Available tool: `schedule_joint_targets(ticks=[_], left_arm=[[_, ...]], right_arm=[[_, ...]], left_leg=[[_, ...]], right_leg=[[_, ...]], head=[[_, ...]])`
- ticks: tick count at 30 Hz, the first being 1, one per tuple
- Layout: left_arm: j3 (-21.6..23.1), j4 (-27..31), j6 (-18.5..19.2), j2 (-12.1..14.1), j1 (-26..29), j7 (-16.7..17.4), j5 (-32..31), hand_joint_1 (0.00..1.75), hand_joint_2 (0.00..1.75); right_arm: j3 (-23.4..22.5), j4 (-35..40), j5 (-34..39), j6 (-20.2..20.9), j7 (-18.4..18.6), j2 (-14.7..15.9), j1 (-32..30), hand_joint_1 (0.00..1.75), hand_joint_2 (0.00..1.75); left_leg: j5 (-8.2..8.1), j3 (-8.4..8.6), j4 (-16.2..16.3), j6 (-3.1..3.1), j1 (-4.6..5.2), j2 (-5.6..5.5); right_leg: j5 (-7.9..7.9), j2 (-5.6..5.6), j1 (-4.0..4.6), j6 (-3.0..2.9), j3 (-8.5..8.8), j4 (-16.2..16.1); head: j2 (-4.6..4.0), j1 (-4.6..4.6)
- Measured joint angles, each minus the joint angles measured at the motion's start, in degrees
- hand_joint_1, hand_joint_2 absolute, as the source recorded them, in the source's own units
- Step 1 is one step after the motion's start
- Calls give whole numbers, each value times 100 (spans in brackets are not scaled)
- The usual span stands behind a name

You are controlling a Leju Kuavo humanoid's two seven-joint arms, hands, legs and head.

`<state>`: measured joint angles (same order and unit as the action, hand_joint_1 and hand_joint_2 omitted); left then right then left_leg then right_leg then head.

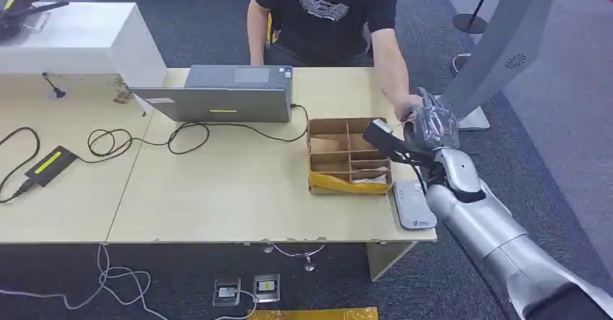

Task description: Pass the card to the sensor for recognition and then transmit it.

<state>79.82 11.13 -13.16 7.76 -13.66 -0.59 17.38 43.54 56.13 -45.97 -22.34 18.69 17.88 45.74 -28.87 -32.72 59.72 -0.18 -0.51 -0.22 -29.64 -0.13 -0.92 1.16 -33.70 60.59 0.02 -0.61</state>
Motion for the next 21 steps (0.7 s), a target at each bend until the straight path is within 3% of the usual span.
schedule_joint_targets(ticks=[14,21], left_arm=[[149,0,66,0,-2,-4,-151,0,0],[197,0,68,4,4,-7,-205,0,0]], right_arm=[[-15,-129,-201,153,133,29,-8,175,175],[-199,53,-205,328,466,405,-280,175,175]], left_leg=[[0,1,0,0,0,0],[0,0,1,0,1,0]], right_leg=[[0,0,0,0,-3,-1],[0,-1,-1,0,-2,-4]], head=[[0,0],[0,4]])
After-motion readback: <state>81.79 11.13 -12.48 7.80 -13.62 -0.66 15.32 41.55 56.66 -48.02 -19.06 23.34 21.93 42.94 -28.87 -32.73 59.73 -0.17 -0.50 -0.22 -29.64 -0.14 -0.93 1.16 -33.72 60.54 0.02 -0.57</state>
